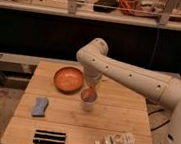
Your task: Place the pepper in the ceramic cup
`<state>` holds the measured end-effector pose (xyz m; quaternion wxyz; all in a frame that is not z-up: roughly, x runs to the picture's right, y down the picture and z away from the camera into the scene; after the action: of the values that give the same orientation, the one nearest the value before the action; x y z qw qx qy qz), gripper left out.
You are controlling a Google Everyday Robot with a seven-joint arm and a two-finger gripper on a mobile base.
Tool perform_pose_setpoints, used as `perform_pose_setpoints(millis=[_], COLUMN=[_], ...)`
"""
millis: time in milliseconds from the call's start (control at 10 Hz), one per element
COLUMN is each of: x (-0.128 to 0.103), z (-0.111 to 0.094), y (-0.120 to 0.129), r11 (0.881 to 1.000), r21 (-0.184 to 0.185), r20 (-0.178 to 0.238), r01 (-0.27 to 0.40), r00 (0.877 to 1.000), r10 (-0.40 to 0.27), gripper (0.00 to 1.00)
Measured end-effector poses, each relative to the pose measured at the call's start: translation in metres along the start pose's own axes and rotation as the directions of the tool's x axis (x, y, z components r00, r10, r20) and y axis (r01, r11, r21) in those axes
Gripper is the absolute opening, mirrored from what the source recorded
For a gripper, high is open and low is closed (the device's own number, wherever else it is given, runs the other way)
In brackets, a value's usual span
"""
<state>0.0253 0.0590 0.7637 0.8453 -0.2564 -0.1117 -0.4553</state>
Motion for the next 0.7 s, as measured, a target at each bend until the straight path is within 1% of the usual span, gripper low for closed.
perform_pose_setpoints(millis=[100, 400, 600, 700], x=[-0.0014, -0.0044, -0.0057, -0.0051], z=[0.0001, 0.0002, 0.0000, 0.0002], y=[-0.0036, -0.0080, -0.0110, -0.0120], r11=[0.999, 0.994, 0.985, 0.978], r21=[0.018, 0.056, 0.086, 0.106], r20=[0.005, 0.013, 0.012, 0.010], r01=[0.034, 0.095, 0.147, 0.181], r00=[0.999, 0.995, 0.989, 0.983], r10=[-0.034, -0.096, -0.149, -0.183], gripper=[0.00, 0.00, 0.00, 0.00])
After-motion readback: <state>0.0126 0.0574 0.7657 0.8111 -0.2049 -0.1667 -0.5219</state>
